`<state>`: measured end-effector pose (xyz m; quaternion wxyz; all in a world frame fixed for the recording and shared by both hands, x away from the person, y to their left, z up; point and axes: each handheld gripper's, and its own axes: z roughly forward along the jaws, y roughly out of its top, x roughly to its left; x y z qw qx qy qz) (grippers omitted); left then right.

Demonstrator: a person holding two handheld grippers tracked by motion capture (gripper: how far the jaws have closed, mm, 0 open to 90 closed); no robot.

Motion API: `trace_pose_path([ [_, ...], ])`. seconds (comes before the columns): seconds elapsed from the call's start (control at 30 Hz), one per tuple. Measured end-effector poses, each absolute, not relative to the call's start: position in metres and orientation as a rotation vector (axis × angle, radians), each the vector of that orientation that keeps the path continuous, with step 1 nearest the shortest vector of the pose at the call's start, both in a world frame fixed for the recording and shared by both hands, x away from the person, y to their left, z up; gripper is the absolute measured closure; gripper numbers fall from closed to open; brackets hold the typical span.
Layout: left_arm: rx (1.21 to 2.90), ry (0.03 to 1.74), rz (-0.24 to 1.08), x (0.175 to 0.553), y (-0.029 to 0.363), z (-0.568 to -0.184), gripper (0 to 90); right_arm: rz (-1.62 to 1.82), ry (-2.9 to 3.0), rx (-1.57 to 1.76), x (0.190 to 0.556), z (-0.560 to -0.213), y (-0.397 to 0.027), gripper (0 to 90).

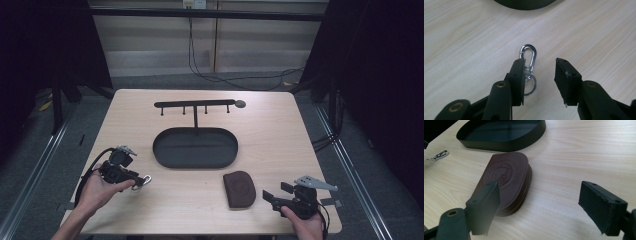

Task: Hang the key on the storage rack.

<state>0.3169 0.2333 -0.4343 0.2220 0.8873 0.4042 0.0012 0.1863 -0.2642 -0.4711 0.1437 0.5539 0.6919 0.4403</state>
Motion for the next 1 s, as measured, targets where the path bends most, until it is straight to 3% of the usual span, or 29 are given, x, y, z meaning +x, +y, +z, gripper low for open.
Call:
trace_pose_path([
  [0.57,2.629,1.034,0.003,0.338,0.212,-0.442,61.9,1.280,2.021,1.590,0.187,-0.472,-0.264,14.8],
  [1.0,2.651,1.067,-0.081,0.352,0.212,-0.454,65.5,1.274,2.059,1.578,0.188,-0.474,-0.262,13.9],
])
